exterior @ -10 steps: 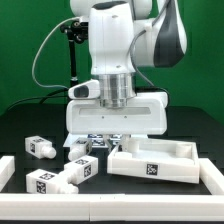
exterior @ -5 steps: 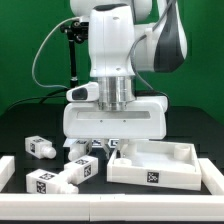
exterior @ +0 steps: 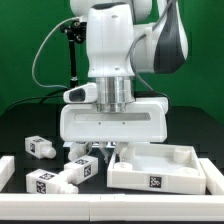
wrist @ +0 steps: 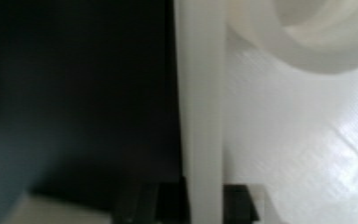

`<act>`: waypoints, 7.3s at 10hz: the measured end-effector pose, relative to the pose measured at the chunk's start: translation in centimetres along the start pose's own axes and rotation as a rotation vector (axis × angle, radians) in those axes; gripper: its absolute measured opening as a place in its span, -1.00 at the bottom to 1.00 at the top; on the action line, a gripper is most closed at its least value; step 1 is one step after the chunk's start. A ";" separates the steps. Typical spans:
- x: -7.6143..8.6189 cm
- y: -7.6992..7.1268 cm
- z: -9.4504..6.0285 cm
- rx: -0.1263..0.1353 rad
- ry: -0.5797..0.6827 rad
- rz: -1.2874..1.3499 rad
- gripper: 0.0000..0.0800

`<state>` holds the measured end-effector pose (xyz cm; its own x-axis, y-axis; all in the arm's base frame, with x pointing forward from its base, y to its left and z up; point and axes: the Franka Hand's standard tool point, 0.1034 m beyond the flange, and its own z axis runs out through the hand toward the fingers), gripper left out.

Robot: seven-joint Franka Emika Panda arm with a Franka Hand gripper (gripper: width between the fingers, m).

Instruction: Assemble one leg

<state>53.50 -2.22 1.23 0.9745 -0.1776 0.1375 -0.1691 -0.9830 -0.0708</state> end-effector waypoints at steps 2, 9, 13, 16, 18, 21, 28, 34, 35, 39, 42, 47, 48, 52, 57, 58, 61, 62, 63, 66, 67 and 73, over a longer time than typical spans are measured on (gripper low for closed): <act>2.8 -0.1 0.6 -0.002 0.023 0.017 -0.87; 3.5 -0.2 0.8 -0.014 0.049 -0.028 -0.86; 4.5 -0.8 1.0 -0.016 0.030 -0.060 -0.86; 4.5 -0.8 1.1 -0.017 0.031 -0.062 -0.31; 4.2 0.3 0.1 -0.017 0.027 -0.105 0.16; 1.4 1.0 -3.9 -0.020 0.048 -0.122 0.59; -0.8 3.9 -5.2 -0.035 0.032 -0.033 0.62; -4.6 5.6 -4.5 -0.044 -0.023 0.145 0.62; -5.4 6.0 -4.1 -0.041 -0.057 0.183 0.62; -9.3 7.4 -2.4 -0.071 -0.100 0.206 0.62; -9.6 7.5 -1.9 -0.078 -0.099 0.202 0.37; -10.8 4.8 -2.0 -0.085 -0.098 0.429 -0.29; -11.9 2.8 -1.9 -0.088 -0.108 0.558 -0.29; -12.1 -3.2 -2.0 -0.074 -0.108 0.797 -0.29; -13.3 -4.4 -2.1 -0.091 -0.158 0.947 -0.29; -13.3 -4.5 -2.3 -0.093 -0.159 1.018 -0.29; -13.6 -5.5 -2.3 -0.093 -0.155 1.303 -0.29; -13.7 -5.4 -2.2 -0.096 -0.156 1.342 -0.29; -13.7 -5.4 -2.2 -0.100 -0.156 1.392 -0.29; -15.0 -5.8 -2.4 -0.167 -0.227 1.790 -0.29; -15.1 -5.9 -2.4 -0.189 -0.220 2.016 -0.29; -15.9 -7.5 -1.8 -0.174 -0.168 2.347 -0.29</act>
Offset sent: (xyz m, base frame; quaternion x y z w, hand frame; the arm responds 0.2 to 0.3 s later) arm 0.0309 0.0183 -0.0037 -0.0257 0.0658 -0.1336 0.9885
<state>39.01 7.91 1.33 -0.8136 -0.5770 -0.0723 -0.5813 0.8040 0.1251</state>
